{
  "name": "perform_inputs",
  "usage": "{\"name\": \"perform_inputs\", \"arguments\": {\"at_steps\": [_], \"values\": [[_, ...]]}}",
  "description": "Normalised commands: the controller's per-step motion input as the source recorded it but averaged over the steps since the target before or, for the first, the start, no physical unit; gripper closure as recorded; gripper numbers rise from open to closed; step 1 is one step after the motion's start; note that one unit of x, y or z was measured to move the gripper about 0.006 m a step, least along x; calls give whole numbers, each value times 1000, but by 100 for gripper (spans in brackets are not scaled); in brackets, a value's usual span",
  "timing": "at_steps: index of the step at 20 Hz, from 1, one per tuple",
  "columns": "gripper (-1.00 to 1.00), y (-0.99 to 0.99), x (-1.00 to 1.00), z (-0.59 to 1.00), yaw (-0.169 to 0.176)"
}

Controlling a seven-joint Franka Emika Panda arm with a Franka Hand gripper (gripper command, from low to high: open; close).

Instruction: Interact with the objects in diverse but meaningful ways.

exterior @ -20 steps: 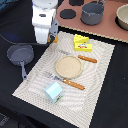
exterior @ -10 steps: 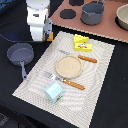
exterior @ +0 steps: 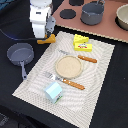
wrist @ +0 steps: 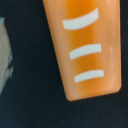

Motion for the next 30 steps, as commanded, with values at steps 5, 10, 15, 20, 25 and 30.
{"name": "perform_inputs", "arguments": {"at_steps": [5, 10, 15, 20, 25, 30], "values": [[-100, 319, 423, 659, -57], [-100, 182, 737, 514, -76], [-100, 63, 813, 144, -104], [-100, 154, 924, 273, -73], [-100, 243, 922, 273, -55], [-100, 324, 901, 396, -58]]}}
